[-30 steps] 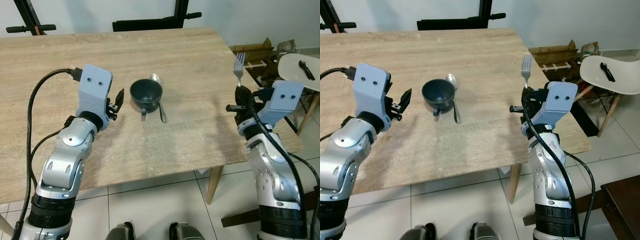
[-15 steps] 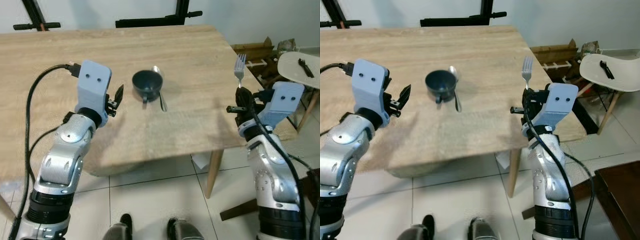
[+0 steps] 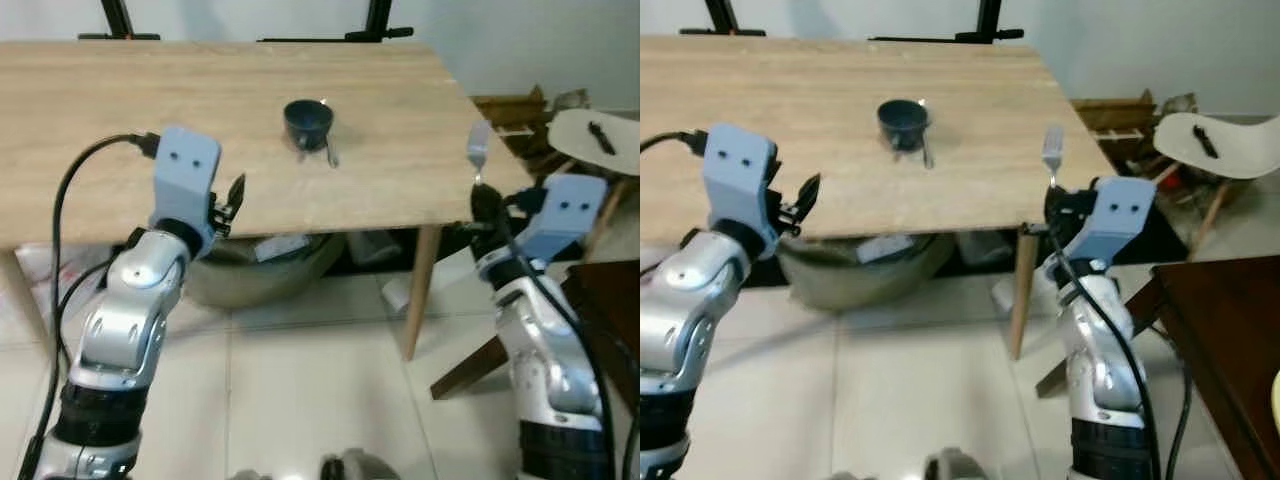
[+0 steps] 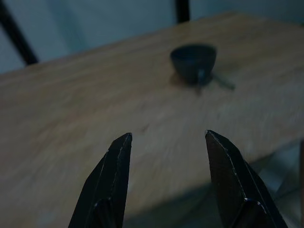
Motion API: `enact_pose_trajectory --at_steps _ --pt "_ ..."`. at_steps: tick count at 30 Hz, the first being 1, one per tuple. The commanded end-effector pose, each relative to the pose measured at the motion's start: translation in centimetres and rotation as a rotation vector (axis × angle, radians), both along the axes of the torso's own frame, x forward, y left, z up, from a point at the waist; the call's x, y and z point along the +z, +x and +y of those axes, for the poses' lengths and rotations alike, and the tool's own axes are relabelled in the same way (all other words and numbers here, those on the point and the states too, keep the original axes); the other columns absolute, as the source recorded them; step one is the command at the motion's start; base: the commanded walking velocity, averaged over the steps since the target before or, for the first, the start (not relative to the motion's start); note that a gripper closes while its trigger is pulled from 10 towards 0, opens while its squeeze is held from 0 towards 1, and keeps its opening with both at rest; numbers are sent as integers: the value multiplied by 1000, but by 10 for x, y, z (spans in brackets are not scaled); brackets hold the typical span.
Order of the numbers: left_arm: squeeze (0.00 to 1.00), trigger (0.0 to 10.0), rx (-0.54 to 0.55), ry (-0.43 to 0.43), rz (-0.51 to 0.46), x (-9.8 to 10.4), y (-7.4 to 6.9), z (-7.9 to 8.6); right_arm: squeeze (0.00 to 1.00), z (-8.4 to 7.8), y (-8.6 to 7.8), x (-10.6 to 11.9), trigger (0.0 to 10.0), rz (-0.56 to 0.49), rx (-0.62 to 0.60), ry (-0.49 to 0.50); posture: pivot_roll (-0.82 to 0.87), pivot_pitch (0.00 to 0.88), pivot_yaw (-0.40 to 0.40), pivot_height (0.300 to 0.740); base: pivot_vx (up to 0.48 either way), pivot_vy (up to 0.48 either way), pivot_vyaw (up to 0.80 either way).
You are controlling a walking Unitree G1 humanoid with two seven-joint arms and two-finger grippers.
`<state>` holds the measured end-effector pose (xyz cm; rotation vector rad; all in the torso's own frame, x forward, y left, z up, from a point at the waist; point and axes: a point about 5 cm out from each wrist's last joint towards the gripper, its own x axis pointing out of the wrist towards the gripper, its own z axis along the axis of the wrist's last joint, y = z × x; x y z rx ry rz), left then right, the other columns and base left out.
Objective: Setting the table
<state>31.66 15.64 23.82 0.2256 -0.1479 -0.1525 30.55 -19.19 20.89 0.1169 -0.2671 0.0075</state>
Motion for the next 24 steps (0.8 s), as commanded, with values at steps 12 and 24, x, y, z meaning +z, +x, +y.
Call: enact_pose_trajectory --at_steps 12,24 --pt "0 10000 -6 -27 23 -1 3 -2 0 -4 -2 -2 10000 5 -22 -4 -85 53 52 740 -152 0 0" --pt "0 10000 26 -28 38 -3 7 2 0 -5 -2 -1 10000 1 -19 2 -85 53 54 740 0 0 0"
